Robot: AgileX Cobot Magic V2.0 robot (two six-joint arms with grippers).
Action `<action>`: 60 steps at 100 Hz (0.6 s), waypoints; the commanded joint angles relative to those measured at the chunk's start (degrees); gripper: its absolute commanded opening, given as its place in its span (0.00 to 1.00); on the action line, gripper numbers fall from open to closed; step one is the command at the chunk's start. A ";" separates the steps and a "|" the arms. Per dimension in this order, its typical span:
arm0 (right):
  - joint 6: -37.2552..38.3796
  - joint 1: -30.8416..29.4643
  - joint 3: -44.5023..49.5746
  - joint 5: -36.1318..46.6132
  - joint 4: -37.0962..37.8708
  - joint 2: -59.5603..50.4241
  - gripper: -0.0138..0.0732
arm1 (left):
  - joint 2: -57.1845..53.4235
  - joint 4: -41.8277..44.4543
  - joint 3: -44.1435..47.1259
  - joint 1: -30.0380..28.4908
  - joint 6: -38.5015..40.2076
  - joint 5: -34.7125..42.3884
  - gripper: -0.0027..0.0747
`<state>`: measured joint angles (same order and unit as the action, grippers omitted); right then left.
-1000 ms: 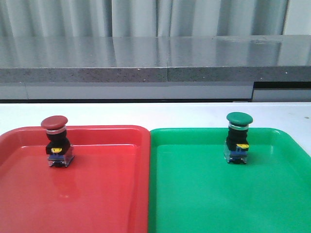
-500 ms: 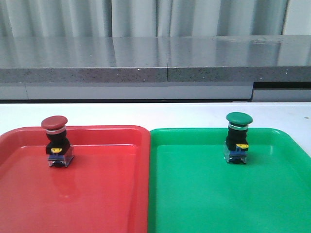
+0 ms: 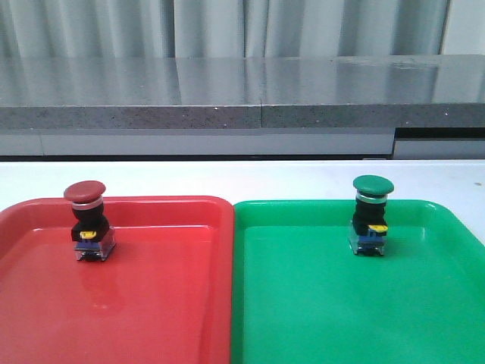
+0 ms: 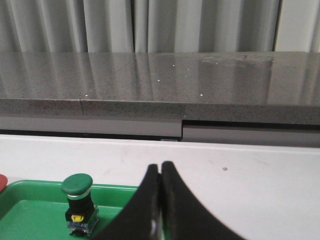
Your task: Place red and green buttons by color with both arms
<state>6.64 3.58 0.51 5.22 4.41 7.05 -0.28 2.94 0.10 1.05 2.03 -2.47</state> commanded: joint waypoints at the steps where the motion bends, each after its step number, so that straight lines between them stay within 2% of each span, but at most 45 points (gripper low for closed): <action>1: -0.96 -0.27 -0.27 4.13 -0.34 -1.91 0.03 | -1.31 -0.51 2.40 -0.08 0.61 4.60 0.01; 22: -1.56 -0.27 0.21 -0.79 -0.34 -9.08 0.03 | -1.31 -0.51 2.40 -0.08 0.61 4.60 0.01; 60: -1.56 -0.27 0.21 -4.86 -0.34 -8.86 0.03 | -1.31 -0.51 2.40 -0.08 0.61 4.60 0.01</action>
<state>5.74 3.58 1.52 -3.22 4.13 -0.60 -0.28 2.94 0.10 1.05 2.03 -2.36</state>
